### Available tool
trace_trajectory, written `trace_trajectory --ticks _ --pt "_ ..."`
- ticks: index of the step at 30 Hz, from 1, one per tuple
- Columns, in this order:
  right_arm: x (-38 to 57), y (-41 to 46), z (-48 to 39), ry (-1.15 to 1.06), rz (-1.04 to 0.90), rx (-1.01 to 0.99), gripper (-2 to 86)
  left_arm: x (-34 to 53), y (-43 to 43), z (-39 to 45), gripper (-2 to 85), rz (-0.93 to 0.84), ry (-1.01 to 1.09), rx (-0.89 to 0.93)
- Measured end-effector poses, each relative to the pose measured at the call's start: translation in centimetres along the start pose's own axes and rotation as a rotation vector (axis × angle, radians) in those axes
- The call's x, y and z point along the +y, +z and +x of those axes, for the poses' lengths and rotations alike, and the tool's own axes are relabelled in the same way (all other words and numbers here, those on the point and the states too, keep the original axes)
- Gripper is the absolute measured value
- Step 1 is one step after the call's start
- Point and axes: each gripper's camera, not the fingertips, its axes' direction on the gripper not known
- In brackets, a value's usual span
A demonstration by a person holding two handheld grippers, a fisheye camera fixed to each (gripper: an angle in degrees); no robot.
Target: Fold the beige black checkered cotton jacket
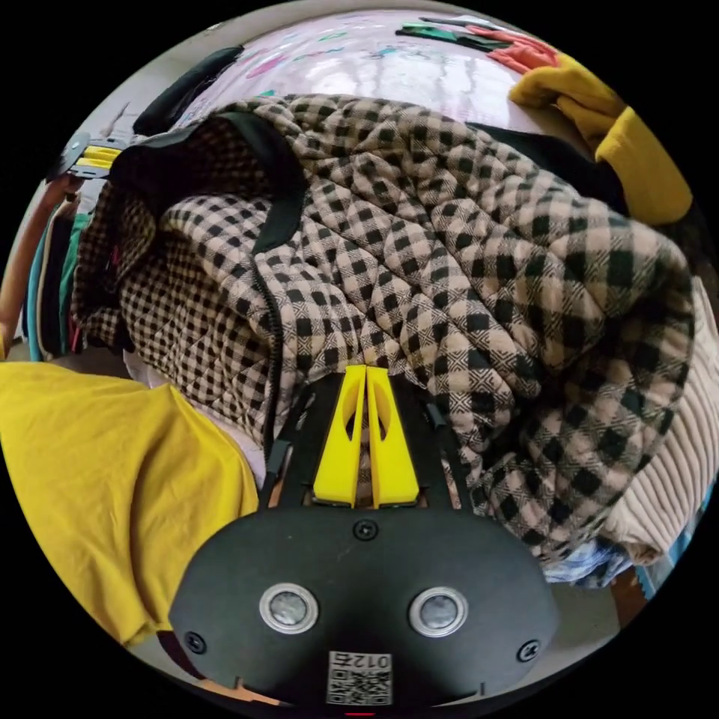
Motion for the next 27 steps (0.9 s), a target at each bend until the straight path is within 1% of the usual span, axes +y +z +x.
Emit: trace_trajectory --ticks 2,3,5,6,8,12,14,17,19,21,23,25,27 --pt "1.7 -4.4 -2.1 -0.119 0.164 0.070 1.5 3.6 -2.3 2.7 0.9 0.102 -0.048 -0.006" --pt "2.0 -5.5 -2.6 -0.149 0.207 0.109 1.7 4.2 -2.7 3.4 0.9 0.119 -0.057 -0.010" --pt "2.7 -8.2 -4.9 -0.295 0.322 0.312 3.9 6.0 -4.3 6.0 0.7 0.148 -0.073 -0.060" --pt "2.6 -8.4 -5.4 -0.332 0.336 0.364 5.0 6.3 -4.6 6.5 0.7 0.147 -0.076 -0.077" --pt "2.4 -8.0 -7.6 -0.496 0.357 0.545 8.7 6.8 -6.0 8.4 0.6 0.131 -0.076 -0.126" --pt "2.5 -4.8 -10.7 -0.728 0.344 0.712 12.2 7.4 -7.5 10.7 0.5 0.105 -0.080 -0.176" --pt "3.1 -1.7 -12.1 -0.852 0.340 0.813 14.5 7.9 -7.8 12.1 0.5 0.090 -0.094 -0.189" --pt "3.2 1.6 -12.8 -0.907 0.321 0.848 17.3 8.9 -7.8 14.2 0.5 0.072 -0.114 -0.201" --pt "2.9 3.0 -13.1 -0.899 0.314 0.848 17.2 9.7 -7.8 15.6 0.5 0.064 -0.128 -0.207" --pt "2.9 4.2 -13.6 -0.901 0.293 0.855 14.1 10.8 -7.9 16.9 0.4 0.067 -0.152 -0.213" --pt "4.3 4.8 -14.9 -0.930 0.304 0.876 5.5 12.5 -8.0 18.2 0.4 0.078 -0.192 -0.212" --pt "5.9 4.1 -15.9 -0.924 0.353 0.906 4.1 14.1 -8.1 19.0 0.4 0.080 -0.224 -0.226" --pt "7.7 2.3 -16.5 -0.895 0.401 0.889 3.4 15.8 -8.2 19.7 0.4 0.095 -0.253 -0.241"
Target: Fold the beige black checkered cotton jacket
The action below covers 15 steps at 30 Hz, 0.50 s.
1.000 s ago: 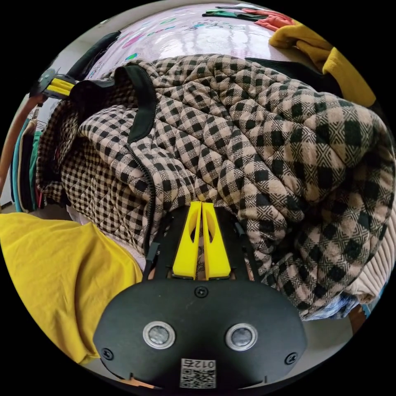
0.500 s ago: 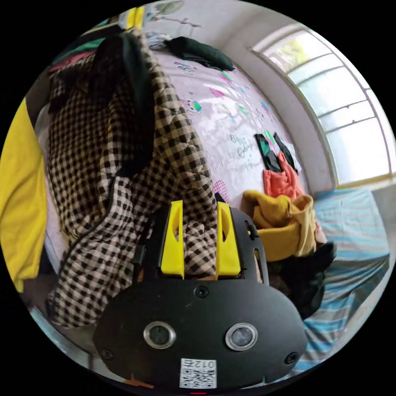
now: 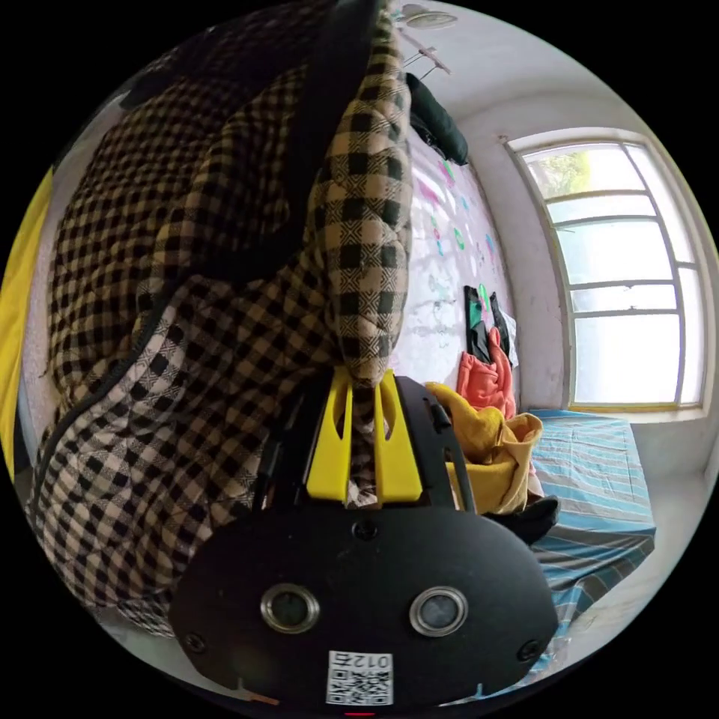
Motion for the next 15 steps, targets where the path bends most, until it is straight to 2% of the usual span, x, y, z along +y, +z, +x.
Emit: trace_trajectory --ticks 4,9,12,15 --pt "2.0 -7.9 4.8 0.190 0.059 -0.047 3.0 4.3 -2.7 -0.1 0.4 0.073 -0.079 -0.075" --pt "3.8 -20.7 13.2 0.384 0.166 -0.030 2.9 9.6 -12.0 -0.7 0.4 0.269 -0.182 -0.237" --pt "4.0 -29.7 17.0 0.451 0.227 0.079 2.7 13.5 -20.3 0.2 0.6 0.427 -0.242 -0.378" --pt "4.0 -37.8 18.3 0.537 0.308 0.292 2.7 18.1 -27.6 3.2 0.7 0.632 -0.328 -0.545"
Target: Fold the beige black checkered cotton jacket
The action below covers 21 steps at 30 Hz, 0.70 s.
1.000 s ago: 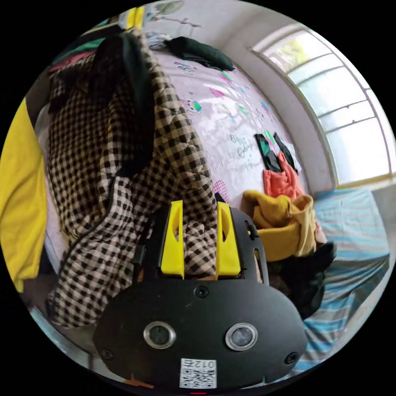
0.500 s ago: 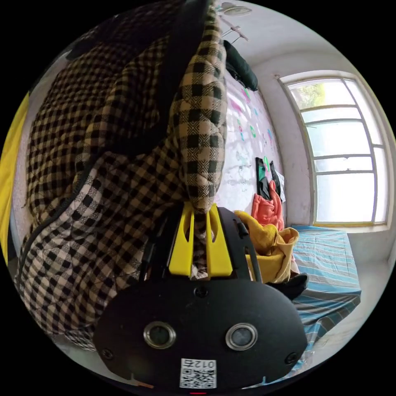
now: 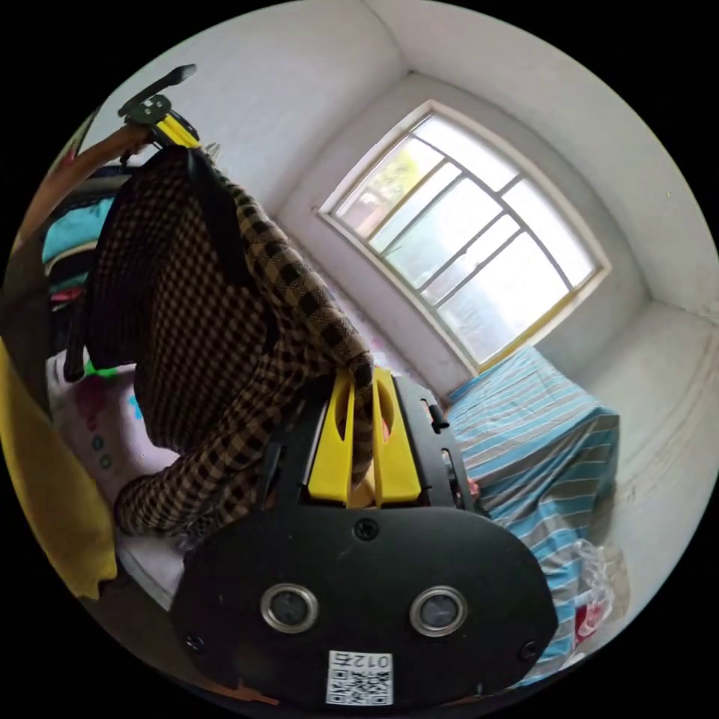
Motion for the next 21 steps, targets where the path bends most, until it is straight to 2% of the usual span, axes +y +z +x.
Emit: trace_trajectory --ticks 2,5,10,21 --pt "-1.8 -3.1 0.2 0.028 0.014 0.112 2.6 0.1 -4.3 -0.1 0.8 0.069 0.000 -0.099" --pt "-2.9 -6.4 0.1 0.052 0.025 0.162 2.6 0.5 -7.5 0.3 1.0 0.041 0.049 -0.174" --pt "-1.9 -10.4 0.0 0.109 0.072 0.190 2.6 2.9 -10.6 0.3 1.2 0.056 0.089 -0.161" --pt "-1.2 -17.8 -1.1 0.089 0.153 0.261 2.8 5.7 -16.5 -3.2 1.6 0.150 0.124 -0.100"
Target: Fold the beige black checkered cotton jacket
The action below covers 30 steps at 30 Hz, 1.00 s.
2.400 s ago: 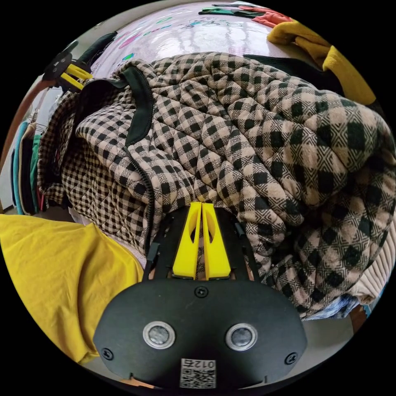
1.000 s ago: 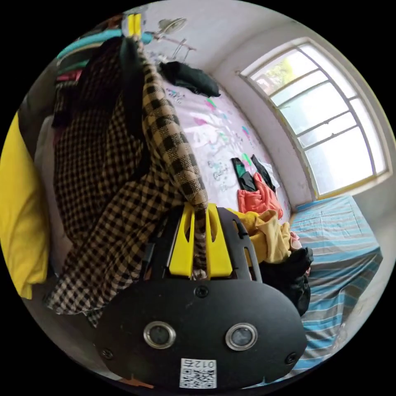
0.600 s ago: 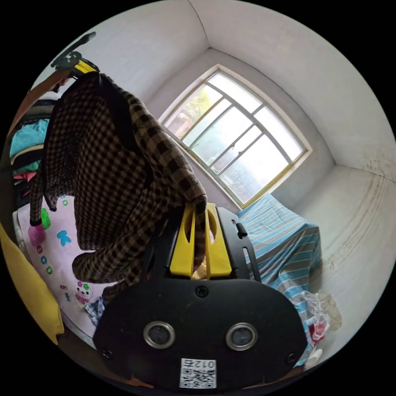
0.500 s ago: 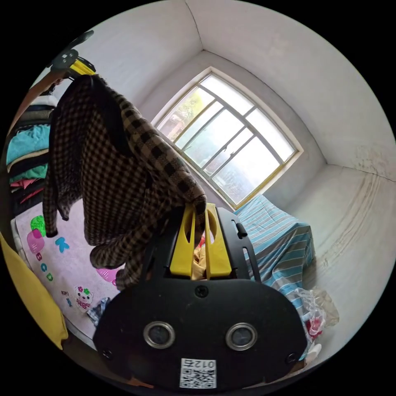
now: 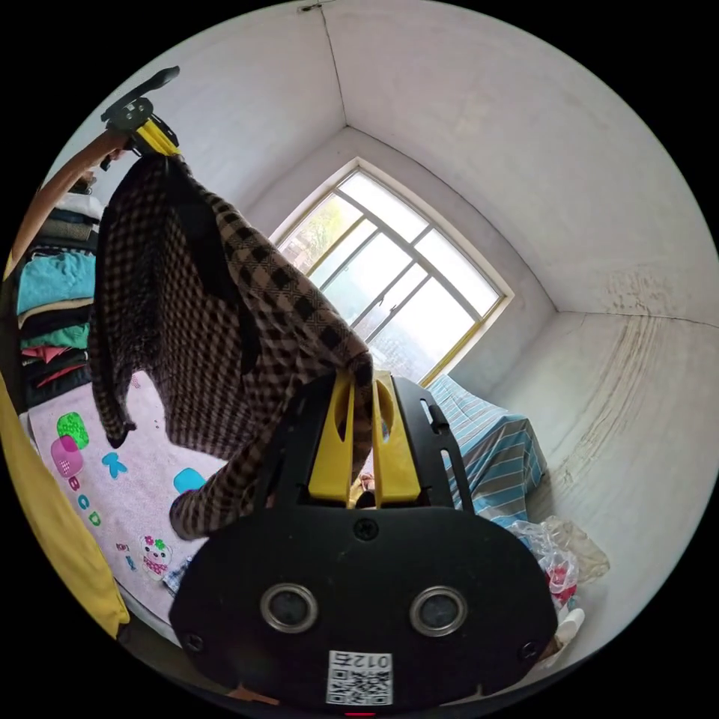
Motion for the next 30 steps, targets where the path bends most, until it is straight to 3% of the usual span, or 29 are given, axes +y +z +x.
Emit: trace_trajectory --ticks 6,9,12,14,16,18,22,30 --pt "-0.8 6.3 1.2 0.016 -0.073 -0.024 3.0 -1.8 7.4 -2.3 2.2 -0.080 0.001 0.123" --pt "0.1 15.3 -0.6 -0.002 -0.214 -0.085 3.4 -2.4 18.8 -2.1 2.5 -0.249 -0.022 0.263" --pt "2.6 29.1 -3.6 0.028 -0.433 -0.193 4.6 -1.8 34.9 -0.4 2.7 -0.471 -0.114 0.414" --pt "6.8 42.1 -7.2 0.072 -0.742 -0.277 6.5 1.4 47.0 1.9 2.7 -0.672 -0.303 0.512" --pt "10.5 47.5 -9.8 0.099 -0.924 -0.293 6.5 4.8 51.6 3.2 2.5 -0.713 -0.441 0.593" --pt "13.0 48.3 -11.7 0.118 -0.895 -0.327 5.1 7.6 53.1 4.1 2.5 -0.669 -0.514 0.639" --pt "19.9 46.1 -16.0 0.026 -0.837 -0.368 3.1 14.2 53.0 7.9 3.4 -0.652 -0.459 0.697" --pt "34.5 38.4 -21.1 0.209 -0.937 -0.684 2.6 28.6 46.4 18.1 8.8 -0.737 -0.522 0.799"
